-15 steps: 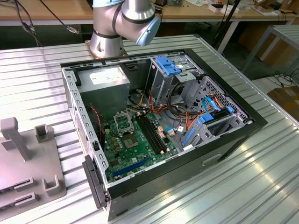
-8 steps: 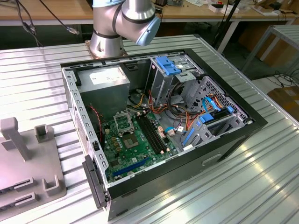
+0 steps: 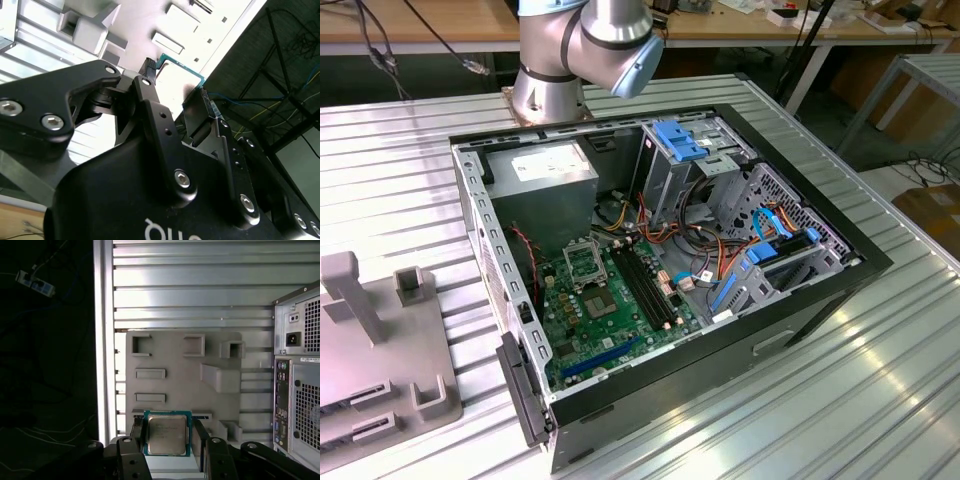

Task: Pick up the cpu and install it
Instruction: 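Pick up the cpu and move it towards the insertion slot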

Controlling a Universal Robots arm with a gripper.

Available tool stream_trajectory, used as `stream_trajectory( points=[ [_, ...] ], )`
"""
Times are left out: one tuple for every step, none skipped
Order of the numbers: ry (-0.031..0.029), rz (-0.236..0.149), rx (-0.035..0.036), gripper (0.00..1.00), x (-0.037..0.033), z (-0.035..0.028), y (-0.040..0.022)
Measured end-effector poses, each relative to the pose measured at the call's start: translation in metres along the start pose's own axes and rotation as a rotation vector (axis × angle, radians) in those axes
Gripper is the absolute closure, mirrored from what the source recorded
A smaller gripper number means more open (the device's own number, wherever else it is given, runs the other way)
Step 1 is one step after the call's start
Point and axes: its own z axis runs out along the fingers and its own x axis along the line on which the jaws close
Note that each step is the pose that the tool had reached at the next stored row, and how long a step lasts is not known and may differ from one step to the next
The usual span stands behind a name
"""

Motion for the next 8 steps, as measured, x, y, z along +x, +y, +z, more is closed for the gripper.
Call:
stream_trajectory(
  points=[
    [0.0, 0.0, 0.0, 0.53, -0.0009, 0.0, 0.0],
    [0.0, 0.0, 0.0, 0.53, -0.0015, -0.0001, 0.0],
    [0.0, 0.0, 0.0, 0.53, -0.002, -0.0001, 0.0],
    [0.0, 0.0, -0.0001, 0.53, -0.0029, -0.0001, 0.0],
    [0.0, 0.0, -0.0001, 0.53, -0.0036, -0.0001, 0.0],
    [-0.0001, 0.0, -0.0001, 0.53, -0.0042, -0.0001, 0.0001],
    [-0.0001, 0.0, -0.0001, 0.53, -0.0048, -0.0001, 0.0001],
    [0.0, 0.0, 0.0, 0.53, -0.0053, -0.0002, 0.0001]
  ],
)
